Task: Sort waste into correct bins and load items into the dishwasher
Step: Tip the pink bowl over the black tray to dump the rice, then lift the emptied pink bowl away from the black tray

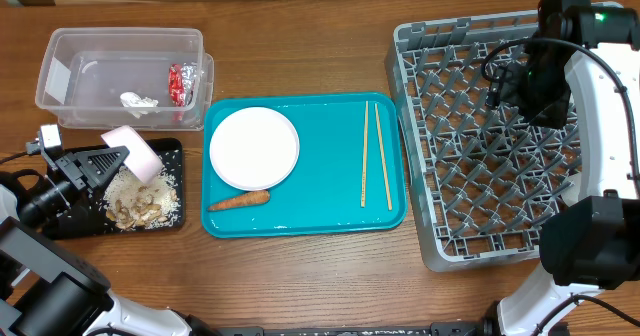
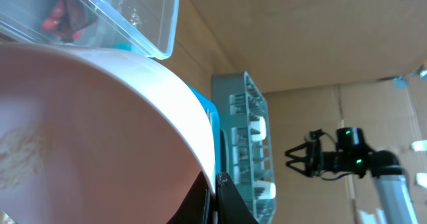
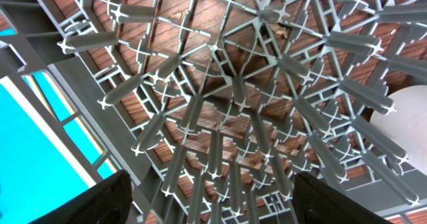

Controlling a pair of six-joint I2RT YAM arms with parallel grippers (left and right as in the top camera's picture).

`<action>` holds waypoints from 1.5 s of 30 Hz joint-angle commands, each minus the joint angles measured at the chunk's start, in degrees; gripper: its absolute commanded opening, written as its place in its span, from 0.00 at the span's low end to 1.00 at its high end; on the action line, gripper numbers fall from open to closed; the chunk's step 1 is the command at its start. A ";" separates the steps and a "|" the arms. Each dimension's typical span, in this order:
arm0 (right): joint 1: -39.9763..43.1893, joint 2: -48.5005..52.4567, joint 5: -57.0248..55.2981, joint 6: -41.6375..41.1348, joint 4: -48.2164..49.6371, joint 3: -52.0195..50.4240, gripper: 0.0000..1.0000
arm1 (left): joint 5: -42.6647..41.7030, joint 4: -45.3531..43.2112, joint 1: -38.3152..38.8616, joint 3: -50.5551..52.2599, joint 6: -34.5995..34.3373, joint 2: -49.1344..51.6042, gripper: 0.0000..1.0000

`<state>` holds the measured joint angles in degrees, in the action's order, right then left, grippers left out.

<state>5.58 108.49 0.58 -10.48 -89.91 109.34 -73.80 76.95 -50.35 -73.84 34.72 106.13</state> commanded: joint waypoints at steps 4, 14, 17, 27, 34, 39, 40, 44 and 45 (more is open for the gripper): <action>-0.02 -2.08 -0.55 0.22 0.42 1.40 0.79 | -0.72 -1.79 0.11 0.24 -1.73 0.35 0.04; -0.02 -2.08 -0.52 0.20 0.28 1.40 0.79 | -1.07 -5.09 0.13 0.24 -6.08 0.96 0.04; -0.02 -2.08 -0.52 0.20 0.17 1.40 0.79 | -2.86 -0.28 0.26 0.24 5.49 0.83 0.04; -0.02 -2.08 -0.50 0.17 0.37 1.40 0.79 | 0.48 -5.01 0.55 0.24 -5.97 2.16 0.04; -0.02 -2.08 -0.52 0.17 0.20 1.40 0.79 | -0.31 2.21 4.24 0.07 -1.01 1.95 0.04; -0.02 -2.08 -0.52 0.17 0.13 1.40 0.79 | 1.97 4.92 12.85 -1.75 -0.59 -0.42 0.04; -0.02 -2.08 -0.52 0.17 0.02 1.40 0.79 | 3.41 4.85 14.95 -2.56 -1.62 -1.16 0.04; -0.02 -2.08 -0.52 0.17 -0.44 1.40 0.79 | 10.99 1.55 23.26 -6.97 -10.62 -3.30 0.04; -0.02 -2.08 -0.52 0.17 -0.44 1.40 0.79 | 13.88 -0.04 25.49 -8.28 -14.27 -3.67 0.04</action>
<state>5.58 108.49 0.60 -10.46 -90.21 109.34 -67.68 79.24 -30.39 -77.32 29.34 106.28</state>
